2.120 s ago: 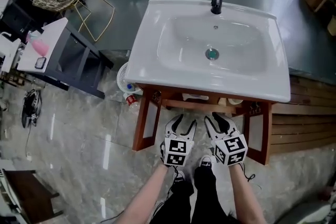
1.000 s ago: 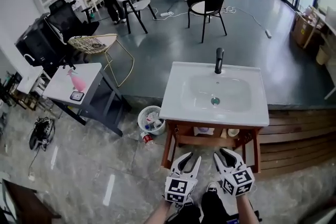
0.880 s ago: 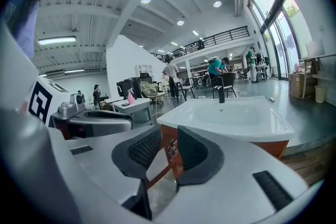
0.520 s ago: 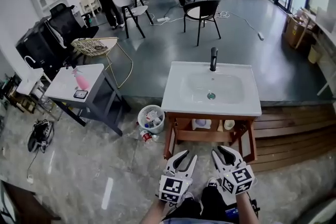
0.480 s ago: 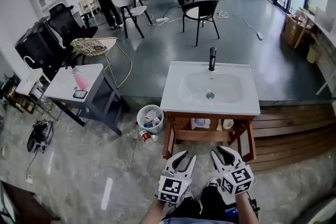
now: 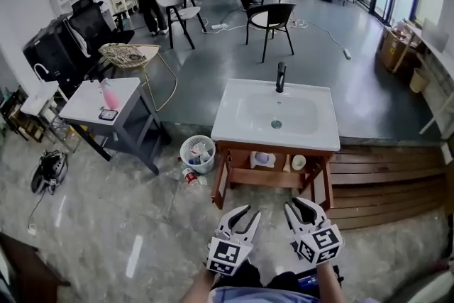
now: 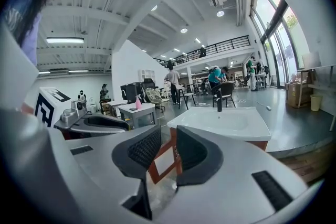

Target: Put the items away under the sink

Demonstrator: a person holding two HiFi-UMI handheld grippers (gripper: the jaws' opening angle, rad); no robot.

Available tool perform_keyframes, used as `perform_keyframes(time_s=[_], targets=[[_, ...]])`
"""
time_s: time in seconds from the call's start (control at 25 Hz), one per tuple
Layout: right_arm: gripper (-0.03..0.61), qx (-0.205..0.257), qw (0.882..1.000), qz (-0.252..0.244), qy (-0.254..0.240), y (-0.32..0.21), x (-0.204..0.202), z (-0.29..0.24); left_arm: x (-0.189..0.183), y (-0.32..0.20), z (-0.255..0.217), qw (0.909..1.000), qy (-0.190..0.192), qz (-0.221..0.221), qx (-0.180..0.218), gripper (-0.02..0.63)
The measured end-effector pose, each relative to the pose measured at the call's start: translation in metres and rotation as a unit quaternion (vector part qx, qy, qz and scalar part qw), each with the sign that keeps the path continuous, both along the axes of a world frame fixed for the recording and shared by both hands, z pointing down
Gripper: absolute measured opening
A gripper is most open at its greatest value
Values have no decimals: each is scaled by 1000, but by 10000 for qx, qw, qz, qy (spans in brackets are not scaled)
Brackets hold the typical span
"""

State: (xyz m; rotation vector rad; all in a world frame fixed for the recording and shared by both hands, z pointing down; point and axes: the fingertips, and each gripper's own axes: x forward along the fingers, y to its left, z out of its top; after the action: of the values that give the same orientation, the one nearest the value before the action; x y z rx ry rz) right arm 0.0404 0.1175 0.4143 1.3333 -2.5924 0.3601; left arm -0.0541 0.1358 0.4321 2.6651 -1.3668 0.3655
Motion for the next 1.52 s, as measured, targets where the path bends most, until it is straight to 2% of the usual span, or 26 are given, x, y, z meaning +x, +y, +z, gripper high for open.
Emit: perform_keyframes(time_s=[0.28, 0.44, 0.6, 0.84, 1.12, 1.28, 1.52], targets=[[101, -28, 9997, -222, -2, 46, 34, -13, 19, 30, -31, 9990, 199, -368, 161, 103], [101, -12, 9992, -407, 3, 78, 51, -18, 38, 59, -44, 9986, 202, -417, 252, 100], [101, 56, 9981, -612, -13, 107, 60, -21, 56, 88, -49, 9985, 121, -454, 265, 100], [101, 220, 9960, -864, -46, 142, 72, -29, 78, 123, -50, 9975, 215, -619, 274, 92], [89, 353, 9943, -1003, -77, 173, 84, -31, 101, 151, -50, 9975, 219, -572, 358, 78], [63, 412, 9947, -939, -79, 180, 89, -38, 112, 158, -55, 9979, 185, -467, 400, 72], [55, 449, 9929, -1099, -73, 188, 85, -35, 120, 166, -52, 9988, 146, -337, 338, 67]])
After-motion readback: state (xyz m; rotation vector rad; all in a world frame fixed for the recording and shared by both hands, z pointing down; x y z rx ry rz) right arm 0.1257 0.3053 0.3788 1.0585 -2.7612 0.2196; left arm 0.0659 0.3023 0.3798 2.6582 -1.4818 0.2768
